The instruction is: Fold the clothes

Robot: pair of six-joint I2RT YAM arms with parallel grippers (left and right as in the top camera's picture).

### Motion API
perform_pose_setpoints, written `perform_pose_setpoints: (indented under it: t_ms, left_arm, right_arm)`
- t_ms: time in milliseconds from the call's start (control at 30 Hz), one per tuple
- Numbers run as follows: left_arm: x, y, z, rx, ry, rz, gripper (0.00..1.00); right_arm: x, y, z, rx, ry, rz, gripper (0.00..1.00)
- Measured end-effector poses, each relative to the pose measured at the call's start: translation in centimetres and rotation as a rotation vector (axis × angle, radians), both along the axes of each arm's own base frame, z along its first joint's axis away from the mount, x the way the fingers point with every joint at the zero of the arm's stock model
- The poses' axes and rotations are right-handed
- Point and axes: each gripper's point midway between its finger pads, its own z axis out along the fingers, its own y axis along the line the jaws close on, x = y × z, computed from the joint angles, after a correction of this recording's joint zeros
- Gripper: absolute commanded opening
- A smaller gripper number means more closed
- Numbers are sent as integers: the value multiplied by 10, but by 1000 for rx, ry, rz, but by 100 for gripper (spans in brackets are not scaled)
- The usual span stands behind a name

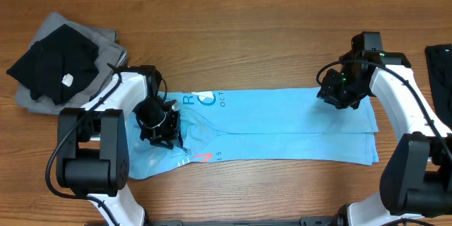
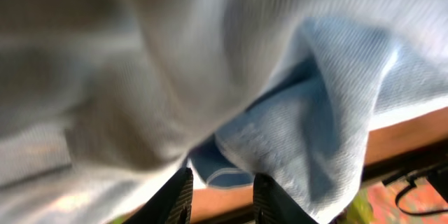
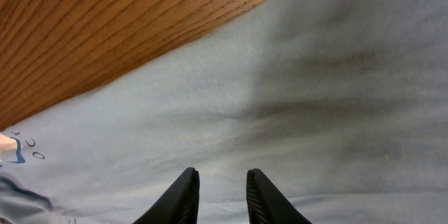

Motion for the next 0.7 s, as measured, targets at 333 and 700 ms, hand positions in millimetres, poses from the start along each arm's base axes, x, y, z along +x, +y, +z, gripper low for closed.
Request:
perform_pose_setpoints:
  t_ms: [333,700]
  left_arm:
    - [5,6,-5,32,-30,-15,6]
    - [-15,-2,18,-27,80,-22,4]
  right_arm:
    - [-1,0,0,0,5,0,25]
    - [-1,0,0,0,6,0,25]
